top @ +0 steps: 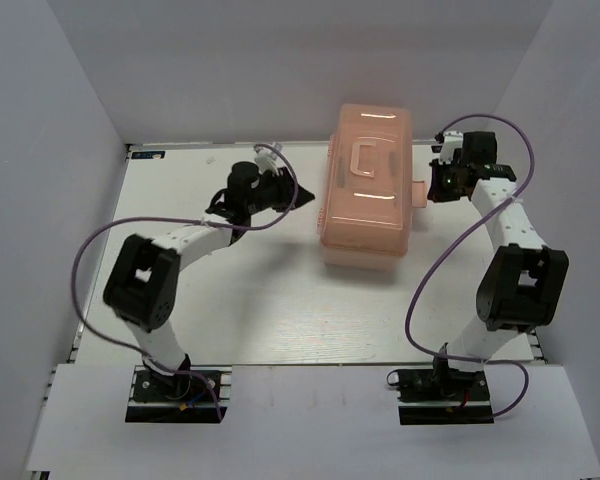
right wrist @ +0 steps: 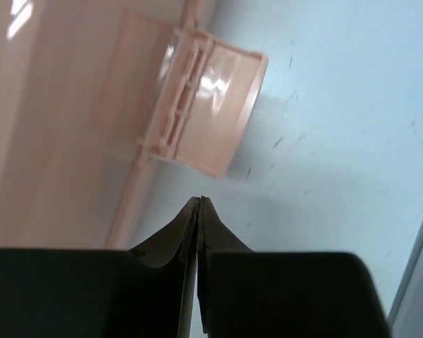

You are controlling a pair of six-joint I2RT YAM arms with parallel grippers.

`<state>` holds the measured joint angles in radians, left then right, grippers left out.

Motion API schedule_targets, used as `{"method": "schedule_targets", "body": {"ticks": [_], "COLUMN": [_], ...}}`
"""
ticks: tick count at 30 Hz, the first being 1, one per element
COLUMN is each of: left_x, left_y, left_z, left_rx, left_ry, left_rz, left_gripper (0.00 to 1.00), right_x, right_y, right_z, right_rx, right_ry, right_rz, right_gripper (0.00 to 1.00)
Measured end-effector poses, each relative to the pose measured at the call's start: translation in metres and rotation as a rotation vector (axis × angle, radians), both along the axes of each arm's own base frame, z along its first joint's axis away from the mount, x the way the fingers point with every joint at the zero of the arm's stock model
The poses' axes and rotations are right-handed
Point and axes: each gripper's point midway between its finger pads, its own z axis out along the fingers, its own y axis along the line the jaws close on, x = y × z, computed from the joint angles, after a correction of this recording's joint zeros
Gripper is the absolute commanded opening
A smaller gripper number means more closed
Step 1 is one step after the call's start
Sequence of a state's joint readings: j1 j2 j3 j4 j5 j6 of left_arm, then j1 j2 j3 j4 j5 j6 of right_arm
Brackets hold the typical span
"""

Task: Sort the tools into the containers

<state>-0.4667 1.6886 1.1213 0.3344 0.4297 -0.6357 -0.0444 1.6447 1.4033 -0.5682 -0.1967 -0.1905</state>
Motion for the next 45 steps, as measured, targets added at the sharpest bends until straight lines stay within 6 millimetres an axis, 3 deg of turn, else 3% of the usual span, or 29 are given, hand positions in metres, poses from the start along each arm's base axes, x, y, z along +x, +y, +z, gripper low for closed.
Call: {"method": "schedule_targets", "body": {"ticks": [4, 7, 10, 17, 25, 28, 30, 36, 41, 45], "left_x": [-0.009, -0.023, -0.030, -0.039, -0.045, -0.046, -0.047, -0.051, -0.059, -0.066], "left_y": [-0.016, -0.024, -0.034, -0.040, -0.040, -0.026, -0.012, 0.027, 0.048, 0.060], "left_z": [-0.101, -0.128, -0.126, -0.127, -0.130, -0.126, -0.119, -0.075, -0.037, -0.021], "left_rx": [0.117, 0.160, 0.168, 0.175, 0.207, 0.237, 0.257, 0.266, 0.261, 0.268], "left_ry": [0.209, 0.274, 0.255, 0.247, 0.260, 0.265, 0.259, 0.174, 0.092, 0.052], "left_rz": [-0.043, -0.079, -0.116, -0.157, -0.145, -0.080, -0.022, 0.129, 0.193, 0.221], "left_gripper": [0.28, 0.27, 0.27, 0.27, 0.27, 0.29, 0.30, 0.33, 0.34, 0.34], "right_x": [0.030, 0.046, 0.057, 0.065, 0.068, 0.054, 0.035, -0.026, -0.042, -0.042], "right_y": [0.010, 0.024, 0.043, 0.057, 0.054, 0.045, 0.038, 0.038, 0.053, 0.054], "right_z": [0.003, 0.000, -0.002, 0.007, 0.008, 0.006, 0.002, -0.015, -0.016, -0.016], "right_rx": [0.006, 0.021, 0.030, 0.025, -0.086, -0.131, -0.154, -0.124, -0.051, -0.044], "right_ry": [-0.031, -0.037, -0.044, -0.083, -0.112, -0.118, -0.110, -0.058, -0.031, -0.027], "right_rz": [0.028, 0.066, 0.115, 0.173, 0.130, 0.089, 0.072, 0.106, 0.153, 0.145], "right_gripper": [0.12, 0.16, 0.18, 0.18, 0.12, 0.12, 0.12, 0.10, 0.10, 0.09]}}
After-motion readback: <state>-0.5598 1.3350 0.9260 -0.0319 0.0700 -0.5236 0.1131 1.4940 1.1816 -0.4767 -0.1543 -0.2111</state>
